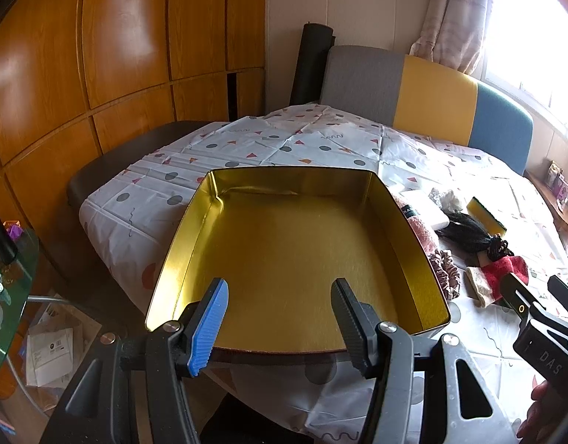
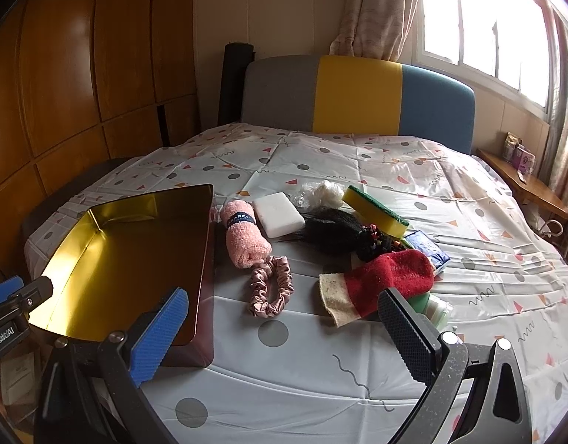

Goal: Organize soft objects

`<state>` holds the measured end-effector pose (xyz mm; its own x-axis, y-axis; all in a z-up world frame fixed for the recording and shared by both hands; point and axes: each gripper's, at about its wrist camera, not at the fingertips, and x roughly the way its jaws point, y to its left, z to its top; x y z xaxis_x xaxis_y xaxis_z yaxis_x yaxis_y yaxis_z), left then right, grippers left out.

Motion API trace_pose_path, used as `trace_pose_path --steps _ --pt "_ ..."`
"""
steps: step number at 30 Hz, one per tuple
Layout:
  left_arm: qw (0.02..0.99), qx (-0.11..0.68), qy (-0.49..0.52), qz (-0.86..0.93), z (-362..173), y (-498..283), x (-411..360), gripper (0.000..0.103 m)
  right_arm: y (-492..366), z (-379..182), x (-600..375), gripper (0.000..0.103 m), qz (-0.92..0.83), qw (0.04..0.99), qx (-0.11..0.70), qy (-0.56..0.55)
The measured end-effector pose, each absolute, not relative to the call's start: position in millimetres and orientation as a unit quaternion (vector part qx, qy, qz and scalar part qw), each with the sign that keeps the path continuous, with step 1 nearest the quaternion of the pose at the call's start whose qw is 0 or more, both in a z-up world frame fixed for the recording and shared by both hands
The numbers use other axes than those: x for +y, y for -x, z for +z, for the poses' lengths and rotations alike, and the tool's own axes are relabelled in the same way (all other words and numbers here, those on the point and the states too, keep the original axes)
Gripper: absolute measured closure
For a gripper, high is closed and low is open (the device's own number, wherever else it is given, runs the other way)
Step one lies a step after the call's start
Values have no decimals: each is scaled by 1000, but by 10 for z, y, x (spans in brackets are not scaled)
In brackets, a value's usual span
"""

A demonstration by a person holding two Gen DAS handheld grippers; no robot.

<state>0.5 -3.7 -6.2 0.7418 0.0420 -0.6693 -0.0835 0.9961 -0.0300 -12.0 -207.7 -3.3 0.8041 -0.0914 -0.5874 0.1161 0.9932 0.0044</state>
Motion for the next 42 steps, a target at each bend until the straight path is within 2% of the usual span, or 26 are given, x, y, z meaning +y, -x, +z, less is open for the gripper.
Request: trace_pose_path --steps 42 --pt "928 372 15 23 -101 -20 -100 44 134 -30 -2155 0 -53 949 308 -25"
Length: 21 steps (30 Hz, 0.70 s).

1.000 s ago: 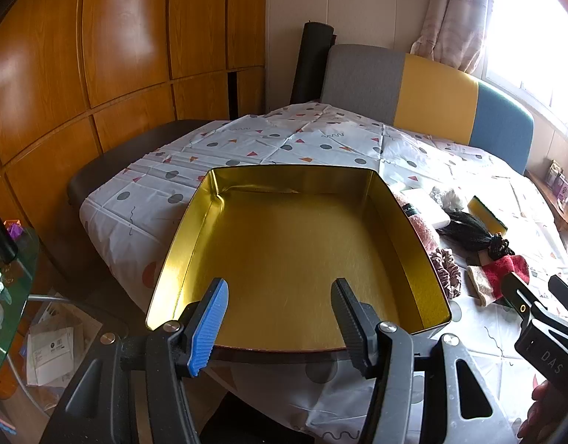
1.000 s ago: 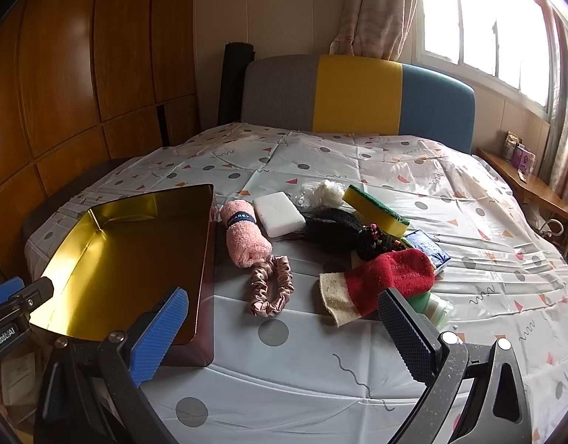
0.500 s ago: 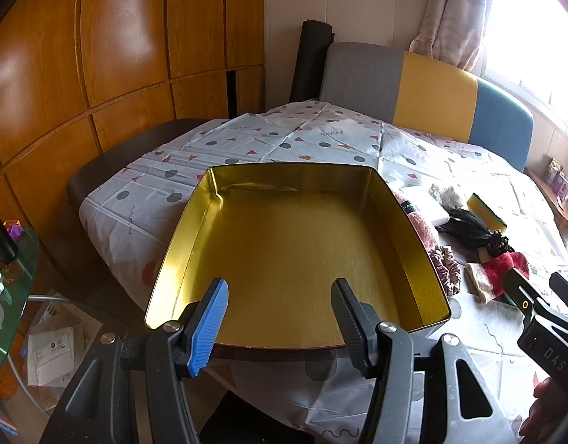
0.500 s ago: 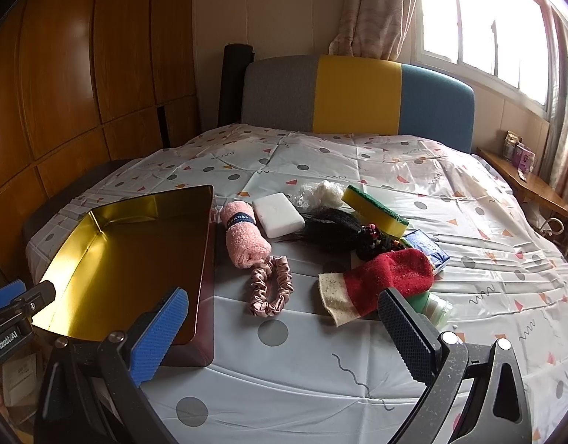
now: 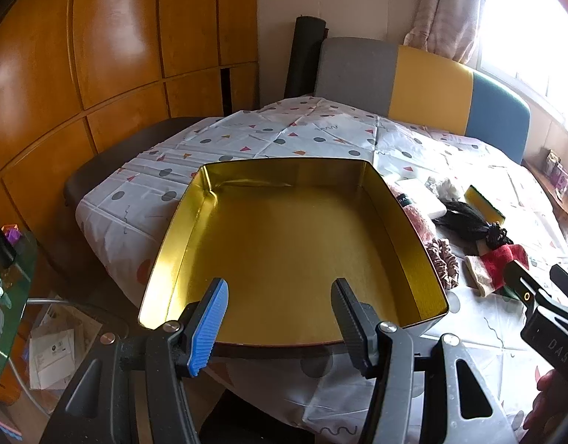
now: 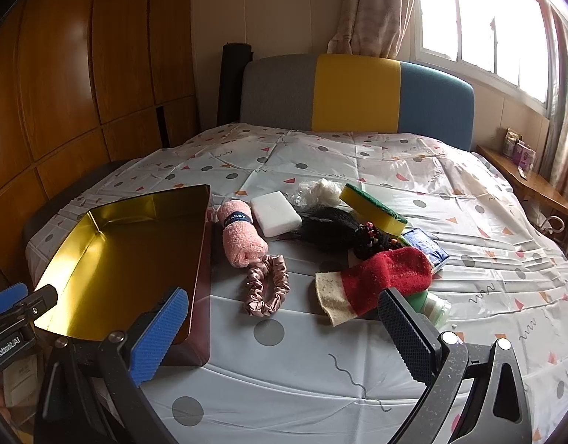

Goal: Organize soft objects
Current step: 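Reach the left tool to the pink towel and close on it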

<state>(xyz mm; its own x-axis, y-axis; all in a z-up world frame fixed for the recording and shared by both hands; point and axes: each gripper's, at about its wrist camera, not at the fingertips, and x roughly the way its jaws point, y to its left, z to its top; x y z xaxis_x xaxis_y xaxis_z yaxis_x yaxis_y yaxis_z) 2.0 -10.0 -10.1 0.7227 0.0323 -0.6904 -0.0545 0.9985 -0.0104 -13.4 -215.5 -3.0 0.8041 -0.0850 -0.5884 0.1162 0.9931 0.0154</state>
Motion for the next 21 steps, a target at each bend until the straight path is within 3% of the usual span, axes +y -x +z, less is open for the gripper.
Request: trace_pose_path --steps 7,9,11,21 --pt "922 385 13 -33 -86 -78 -181 42 80 23 -2377 0 -46 947 316 -30" --pt "914 393 30 -96 -53 -118 -214 29 32 47 -2534 0 -38 944 325 -42" --pt "905 398 48 -144 -1 -177 -262 27 -33 62 -2755 0 -35 939 336 -60" --pt "857 455 45 -237 261 -900 -898 28 -158 -120 -3871 0 -87 923 354 -121"
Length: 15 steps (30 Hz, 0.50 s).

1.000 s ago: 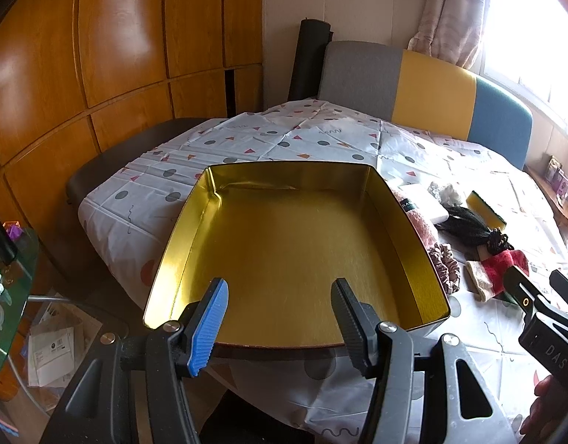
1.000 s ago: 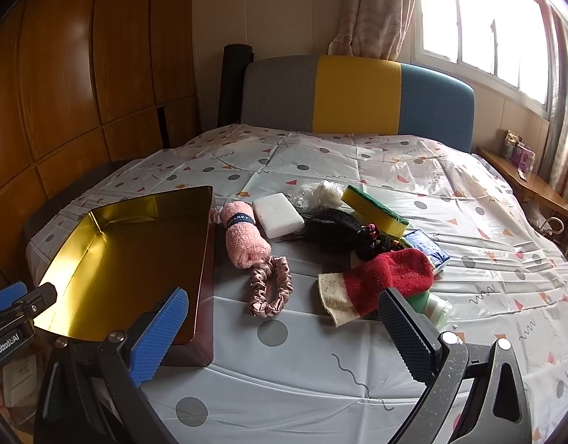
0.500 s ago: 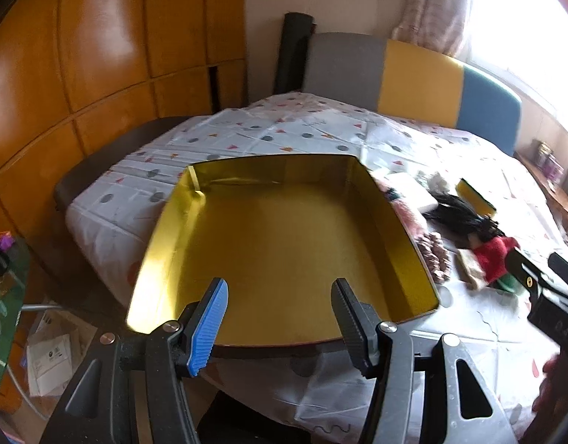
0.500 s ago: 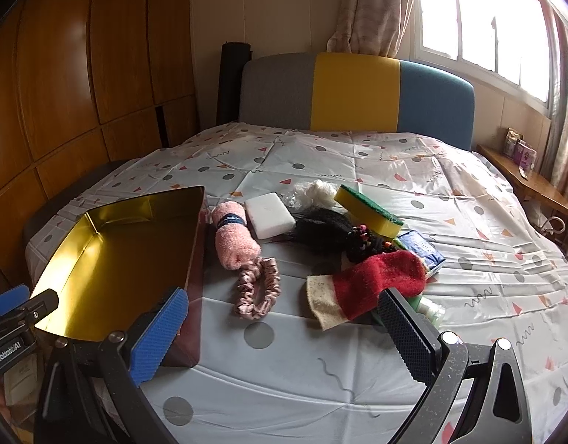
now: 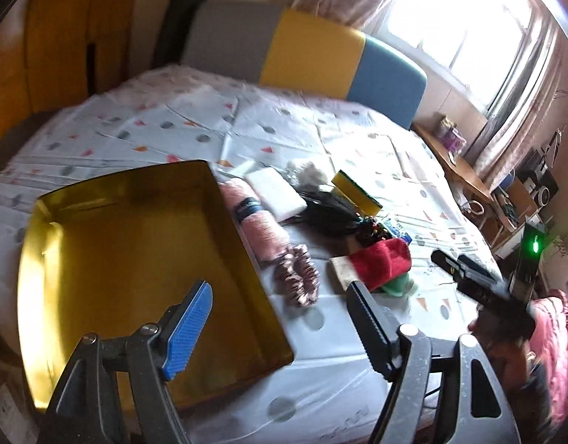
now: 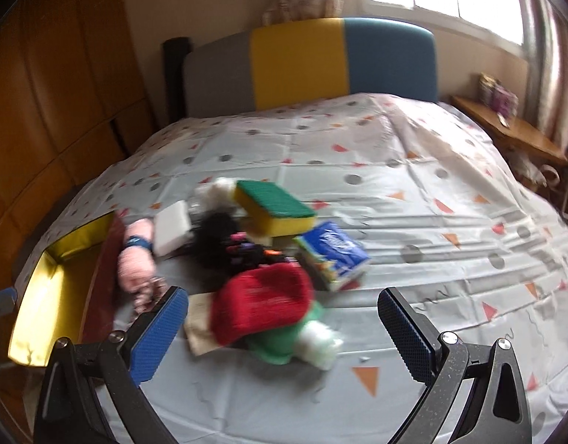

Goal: Organize soft objects
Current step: 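Reach the left tool to the pink towel and close on it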

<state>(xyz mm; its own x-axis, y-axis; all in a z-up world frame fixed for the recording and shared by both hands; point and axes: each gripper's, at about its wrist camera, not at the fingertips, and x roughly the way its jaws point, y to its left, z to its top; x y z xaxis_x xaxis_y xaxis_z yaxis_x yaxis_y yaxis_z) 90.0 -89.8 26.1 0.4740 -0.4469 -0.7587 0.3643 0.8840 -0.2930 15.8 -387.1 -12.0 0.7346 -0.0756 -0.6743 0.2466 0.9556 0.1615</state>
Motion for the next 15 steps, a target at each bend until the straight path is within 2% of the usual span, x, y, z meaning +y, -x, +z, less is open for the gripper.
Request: trace_pose_path --steps 5,9,15 --pt "826 501 36 -258 253 -1414 -1316 32 -163 -196 -4106 0 -100 914 358 -166" --pt "787 563 64 -243 66 -1835 -1540 38 -137 -157 -4154 0 -99 915 349 -176" --pt "759 617 64 -199 -180 -2256 -1705 39 -120 -132 -4208 0 -91 912 345 -203"
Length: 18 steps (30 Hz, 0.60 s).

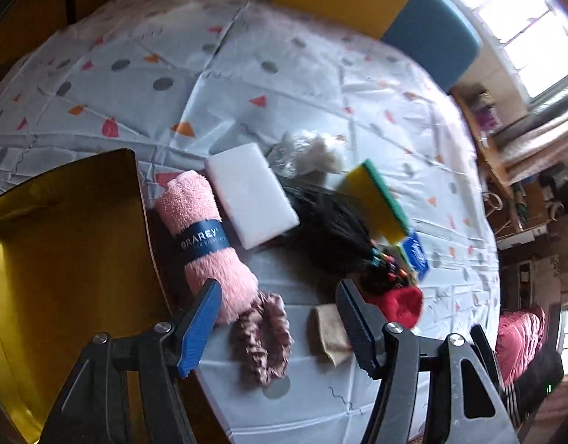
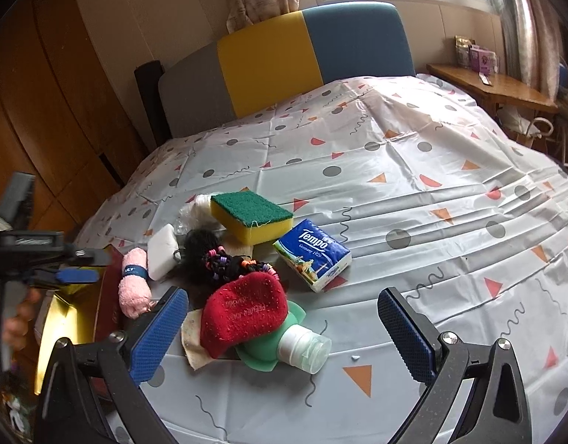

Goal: Organize soft objects
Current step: 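Reach the left tool to the pink towel and close on it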

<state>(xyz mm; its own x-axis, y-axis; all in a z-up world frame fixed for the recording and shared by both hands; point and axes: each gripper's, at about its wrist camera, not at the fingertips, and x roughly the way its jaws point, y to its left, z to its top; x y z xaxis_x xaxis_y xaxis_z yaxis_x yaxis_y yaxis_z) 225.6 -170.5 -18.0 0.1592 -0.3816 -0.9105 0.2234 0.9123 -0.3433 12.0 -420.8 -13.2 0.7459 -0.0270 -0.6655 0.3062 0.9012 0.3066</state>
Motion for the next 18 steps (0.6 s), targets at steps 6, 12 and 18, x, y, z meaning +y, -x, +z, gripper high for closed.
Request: trace_pose_path --steps 6,12,18 --pt "751 644 31 -140 -434 -2467 -1774 39 -115 -148 -4272 0 -90 906 350 -221" --pt "746 657 9 -107 -635 -2587 -1835 39 -96 -171 -4353 0 -90 898 354 -247" --pt "768 629 -78 -94 -722 -2584 -2028 66 -94 -185 -4389 0 -95 896 356 -250"
